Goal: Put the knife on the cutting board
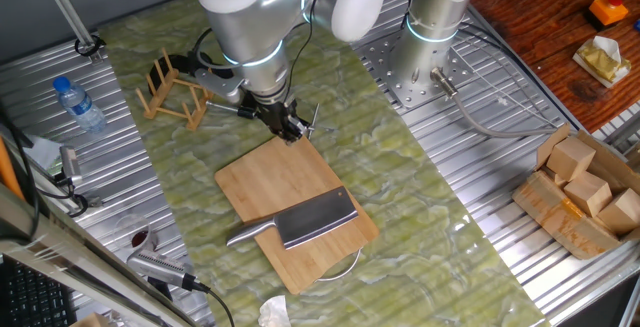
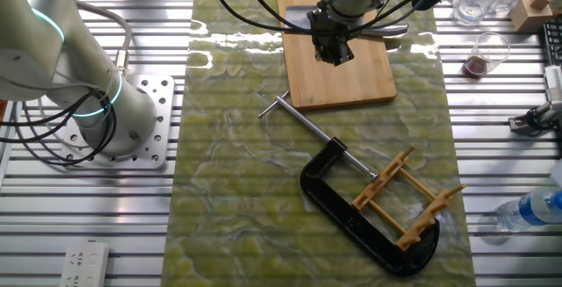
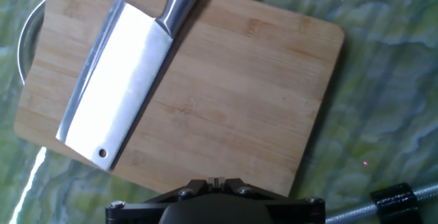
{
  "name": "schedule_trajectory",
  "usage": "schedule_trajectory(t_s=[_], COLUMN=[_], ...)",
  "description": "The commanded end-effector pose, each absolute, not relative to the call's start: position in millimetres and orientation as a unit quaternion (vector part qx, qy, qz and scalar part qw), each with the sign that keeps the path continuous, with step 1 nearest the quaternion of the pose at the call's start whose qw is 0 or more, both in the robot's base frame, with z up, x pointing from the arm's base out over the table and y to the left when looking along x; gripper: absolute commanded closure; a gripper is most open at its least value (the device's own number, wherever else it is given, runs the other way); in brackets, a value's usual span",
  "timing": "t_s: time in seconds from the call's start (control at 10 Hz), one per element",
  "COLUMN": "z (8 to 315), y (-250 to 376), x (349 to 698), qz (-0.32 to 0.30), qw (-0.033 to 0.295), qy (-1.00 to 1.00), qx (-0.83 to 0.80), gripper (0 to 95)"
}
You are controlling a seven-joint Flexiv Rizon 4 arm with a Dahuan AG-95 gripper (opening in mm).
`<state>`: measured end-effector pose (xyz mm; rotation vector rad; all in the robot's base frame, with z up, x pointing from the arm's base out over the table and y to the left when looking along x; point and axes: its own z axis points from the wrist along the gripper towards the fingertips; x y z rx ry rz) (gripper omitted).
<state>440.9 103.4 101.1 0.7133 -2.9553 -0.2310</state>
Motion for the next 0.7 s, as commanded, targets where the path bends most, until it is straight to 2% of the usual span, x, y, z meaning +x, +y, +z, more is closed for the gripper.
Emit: schedule_trajectory(t_s=[0.1, 0.7], z=[100.7, 100.4], y=[103.7, 103.0], x=[441.1, 440.6], qz=[-0.076, -0.077], qw=[0.046, 0.046], qy=[-0.968, -0.967], qx=[0.233, 0.239], gripper=[95.0, 95.0])
